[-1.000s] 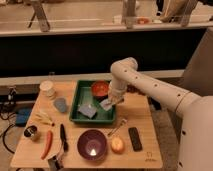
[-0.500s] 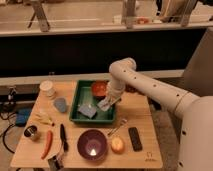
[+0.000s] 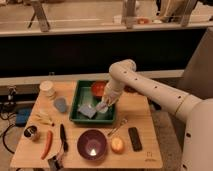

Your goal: Place towel in tray

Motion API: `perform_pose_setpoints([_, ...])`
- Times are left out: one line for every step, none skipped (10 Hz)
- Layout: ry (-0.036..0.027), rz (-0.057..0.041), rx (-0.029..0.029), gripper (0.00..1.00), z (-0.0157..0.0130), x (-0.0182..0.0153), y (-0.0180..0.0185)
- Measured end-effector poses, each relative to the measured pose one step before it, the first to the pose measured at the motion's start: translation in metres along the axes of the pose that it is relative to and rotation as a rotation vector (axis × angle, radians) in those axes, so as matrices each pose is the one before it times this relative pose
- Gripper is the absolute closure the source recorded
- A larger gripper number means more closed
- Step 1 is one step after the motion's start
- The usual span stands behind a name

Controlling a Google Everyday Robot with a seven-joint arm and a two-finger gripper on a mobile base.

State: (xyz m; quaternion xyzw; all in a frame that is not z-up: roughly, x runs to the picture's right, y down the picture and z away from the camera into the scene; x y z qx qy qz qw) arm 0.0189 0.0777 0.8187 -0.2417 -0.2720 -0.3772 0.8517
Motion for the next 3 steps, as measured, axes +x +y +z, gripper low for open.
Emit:
perform_pose_setpoints([0.01202,0.0037,-0.00588,0.2,0.00021,0.00112,0.00166])
perform_pose_setpoints([0.01058,0.018,-0.00848,0.2,0.00045,0.00097,0.00027])
perform_pose_setpoints([0.0082,0.01169,-0.00496,0.2,0.00024,0.00047,-0.00045])
